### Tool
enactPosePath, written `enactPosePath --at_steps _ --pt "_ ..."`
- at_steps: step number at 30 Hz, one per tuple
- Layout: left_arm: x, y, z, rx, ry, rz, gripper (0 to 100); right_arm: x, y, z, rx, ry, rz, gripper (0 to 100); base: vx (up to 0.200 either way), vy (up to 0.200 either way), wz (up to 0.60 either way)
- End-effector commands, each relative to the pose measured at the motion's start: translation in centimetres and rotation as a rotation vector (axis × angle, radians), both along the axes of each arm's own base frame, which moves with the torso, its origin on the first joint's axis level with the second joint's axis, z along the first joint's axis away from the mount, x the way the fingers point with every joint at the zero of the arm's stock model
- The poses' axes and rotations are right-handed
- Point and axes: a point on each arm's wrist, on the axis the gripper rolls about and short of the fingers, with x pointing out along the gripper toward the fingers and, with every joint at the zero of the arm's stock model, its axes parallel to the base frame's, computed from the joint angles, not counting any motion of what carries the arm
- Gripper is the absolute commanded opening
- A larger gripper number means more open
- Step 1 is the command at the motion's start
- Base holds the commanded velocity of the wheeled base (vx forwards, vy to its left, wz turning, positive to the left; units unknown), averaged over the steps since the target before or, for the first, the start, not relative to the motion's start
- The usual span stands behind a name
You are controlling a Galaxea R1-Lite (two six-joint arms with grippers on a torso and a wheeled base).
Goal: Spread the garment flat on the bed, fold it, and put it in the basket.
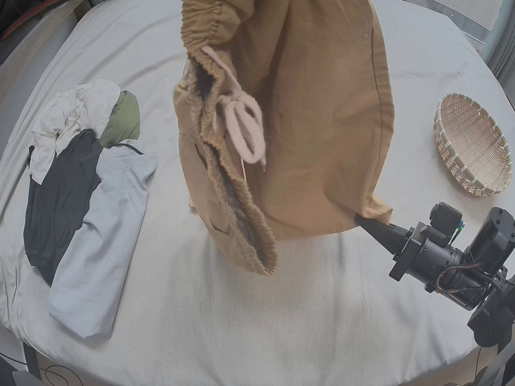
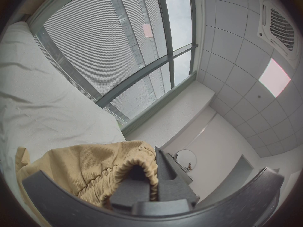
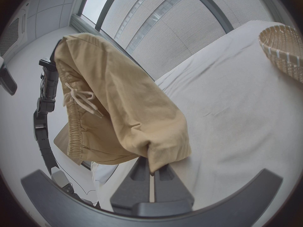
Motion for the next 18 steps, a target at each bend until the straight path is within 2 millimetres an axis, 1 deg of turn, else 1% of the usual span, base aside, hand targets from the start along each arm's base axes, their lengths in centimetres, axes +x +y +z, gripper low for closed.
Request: enactPosePath --at_steps 1,2,3,5,8,9,10,11,12,15,17,18 --pt "0.8 0.4 1.0 -0.006 0.039 0.102 0 -2.4 -2.0 2.1 0.061 -0.081 -0.034 0 0.0 0.0 0.0" --pt "0.7 0.5 1.4 -0.009 0.047 0.122 0 -2.4 -2.6 2.5 0.073 -0.097 -0.075 0 0.0 0.0 0.0" --pt "0.7 0.5 1.4 -0.009 0.047 0.122 0 -2.4 -2.6 2.5 0.073 -0.097 -0.075 0 0.0 0.0 0.0" --pt "1.0 0.9 1.9 0.003 0.076 0.171 0 -2.9 -3.7 3.6 0.105 -0.145 -0.147 0 0.0 0.0 0.0" --pt "0.9 1.7 1.8 0.046 0.121 0.214 0 -3.5 -4.8 4.9 0.135 -0.199 -0.189 0 0.0 0.0 0.0" --pt "0.8 1.8 1.7 0.053 0.13 0.219 0 -3.5 -5.0 5.0 0.135 -0.201 -0.198 0 0.0 0.0 0.0" --pt "0.5 2.4 1.7 0.074 0.156 0.236 0 -3.7 -5.6 5.4 0.133 -0.206 -0.221 0 0.0 0.0 0.0" --pt "0.5 2.4 1.7 0.076 0.158 0.238 0 -3.8 -5.7 5.5 0.135 -0.207 -0.222 0 0.0 0.0 0.0" --pt "0.5 2.9 1.6 0.093 0.18 0.258 0 -4.3 -6.1 6.5 0.145 -0.226 -0.229 0 0.0 0.0 0.0" --pt "0.8 3.8 1.3 0.094 0.254 0.285 0 -5.6 -6.8 8.3 0.147 -0.235 -0.212 0 0.0 0.0 0.0" --pt "1.0 4.1 1.1 0.087 0.287 0.292 0 -6.0 -6.9 8.9 0.143 -0.228 -0.205 0 0.0 0.0 0.0" --pt "1.2 4.6 0.7 0.079 0.34 0.303 0 -6.6 -7.2 9.6 0.135 -0.216 -0.201 0 0.0 0.0 0.0"
